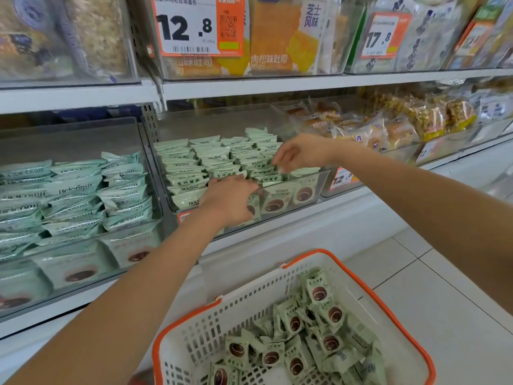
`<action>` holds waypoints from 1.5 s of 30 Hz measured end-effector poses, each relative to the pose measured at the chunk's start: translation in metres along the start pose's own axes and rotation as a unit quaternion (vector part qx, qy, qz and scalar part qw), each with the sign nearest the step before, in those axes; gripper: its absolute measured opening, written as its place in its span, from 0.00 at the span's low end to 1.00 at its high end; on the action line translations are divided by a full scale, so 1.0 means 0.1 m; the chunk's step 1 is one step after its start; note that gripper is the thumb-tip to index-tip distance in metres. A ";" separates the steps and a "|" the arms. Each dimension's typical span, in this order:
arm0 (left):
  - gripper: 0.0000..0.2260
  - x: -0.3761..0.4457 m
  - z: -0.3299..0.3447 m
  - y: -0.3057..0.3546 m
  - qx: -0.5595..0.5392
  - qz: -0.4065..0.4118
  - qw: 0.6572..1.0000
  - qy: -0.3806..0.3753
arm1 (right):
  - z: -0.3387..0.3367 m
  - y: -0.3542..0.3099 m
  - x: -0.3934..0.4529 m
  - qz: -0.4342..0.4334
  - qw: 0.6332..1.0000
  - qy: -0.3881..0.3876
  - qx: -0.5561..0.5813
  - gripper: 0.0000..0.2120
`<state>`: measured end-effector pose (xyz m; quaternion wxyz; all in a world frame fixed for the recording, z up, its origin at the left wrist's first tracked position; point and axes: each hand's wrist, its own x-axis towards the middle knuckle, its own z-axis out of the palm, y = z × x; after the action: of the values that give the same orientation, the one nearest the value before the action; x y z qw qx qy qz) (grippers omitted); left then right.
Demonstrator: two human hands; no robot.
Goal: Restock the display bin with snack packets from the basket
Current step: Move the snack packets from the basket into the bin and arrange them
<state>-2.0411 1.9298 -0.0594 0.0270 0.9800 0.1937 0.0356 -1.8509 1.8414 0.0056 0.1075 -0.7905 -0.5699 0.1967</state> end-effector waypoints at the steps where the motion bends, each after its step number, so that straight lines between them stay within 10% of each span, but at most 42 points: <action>1: 0.24 0.00 0.00 0.00 0.001 -0.001 1.000 0.000 | 0.02 -0.05 0.03 -0.001 0.998 -0.047 -0.037 0.13; 12: 0.17 0.00 0.01 0.01 0.005 -0.005 1.000 0.021 | 0.13 -0.25 0.35 0.049 0.930 -0.244 -0.270 0.17; 24: 0.15 0.01 0.03 0.00 0.008 -0.001 0.999 0.034 | 0.20 -0.27 0.48 0.048 0.911 -0.232 -0.339 0.18; 33: 0.23 -0.03 0.04 0.01 -0.009 -0.009 0.999 0.052 | 0.15 -0.14 0.19 0.006 0.985 0.094 -0.148 0.05; 40: 0.16 -0.44 0.43 0.29 -0.007 0.060 0.912 0.405 | 0.72 0.13 -0.73 -0.010 0.897 0.442 0.014 0.05; 45: 0.12 -0.65 1.03 0.26 0.127 0.209 0.901 0.357 | 2.03 0.51 -1.28 0.101 0.890 0.428 0.124 0.04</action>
<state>-2.0834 1.8772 -0.1637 -0.1766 0.9147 -0.0159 0.3633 -1.9299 1.6933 -0.1729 0.4178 -0.8316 -0.3568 -0.0815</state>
